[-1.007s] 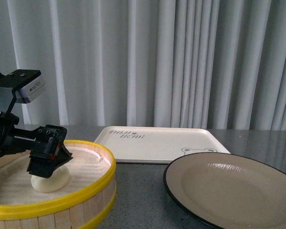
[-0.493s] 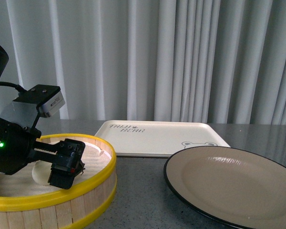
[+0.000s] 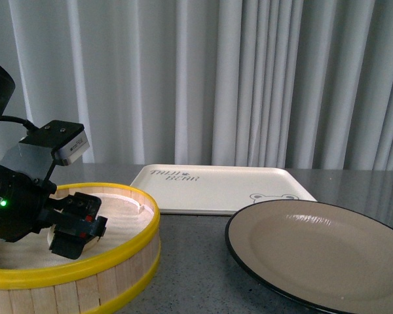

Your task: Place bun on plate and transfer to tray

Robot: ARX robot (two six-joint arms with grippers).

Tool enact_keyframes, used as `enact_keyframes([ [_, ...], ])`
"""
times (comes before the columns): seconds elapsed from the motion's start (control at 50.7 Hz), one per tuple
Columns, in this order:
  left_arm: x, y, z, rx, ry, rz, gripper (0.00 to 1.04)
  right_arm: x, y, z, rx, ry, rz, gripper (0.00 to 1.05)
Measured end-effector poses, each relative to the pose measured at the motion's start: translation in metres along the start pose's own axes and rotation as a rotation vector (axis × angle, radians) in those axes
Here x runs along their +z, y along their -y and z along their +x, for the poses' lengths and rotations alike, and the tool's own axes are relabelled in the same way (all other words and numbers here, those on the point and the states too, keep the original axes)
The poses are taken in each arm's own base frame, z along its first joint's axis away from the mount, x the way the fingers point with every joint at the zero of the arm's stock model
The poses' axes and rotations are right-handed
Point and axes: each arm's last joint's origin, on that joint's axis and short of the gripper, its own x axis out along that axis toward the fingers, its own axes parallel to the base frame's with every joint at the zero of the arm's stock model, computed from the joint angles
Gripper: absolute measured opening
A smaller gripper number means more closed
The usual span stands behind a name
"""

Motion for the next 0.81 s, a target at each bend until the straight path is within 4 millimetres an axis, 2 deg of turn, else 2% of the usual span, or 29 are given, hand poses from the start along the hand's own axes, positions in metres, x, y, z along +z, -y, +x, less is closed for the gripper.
enact_keyframes([
  [0.138, -0.001, 0.001, 0.0, -0.005, -0.001, 0.0, 0.36, 0.0, 0.0, 0.0, 0.0, 0.0, 0.0, 0.96],
  [0.178, 0.0, 0.001, -0.001, -0.011, 0.003, -0.004, 0.26, 0.0, 0.0, 0.0, 0.0, 0.0, 0.0, 0.96],
  [0.336, 0.007, 0.005, -0.008, -0.002, 0.077, 0.019, 0.05, 0.0, 0.0, 0.0, 0.0, 0.0, 0.0, 0.96],
  [0.612, 0.046, 0.025, -0.028, -0.149, 0.274, 0.053, 0.05, 0.0, 0.0, 0.0, 0.0, 0.0, 0.0, 0.96],
  [0.711, 0.054, 0.043, -0.028, -0.24, 0.343, 0.079, 0.05, 0.0, 0.0, 0.0, 0.0, 0.0, 0.0, 0.96],
  [0.809, 0.054, 0.065, -0.022, -0.342, 0.354, 0.102, 0.05, 0.0, 0.0, 0.0, 0.0, 0.0, 0.0, 0.96],
])
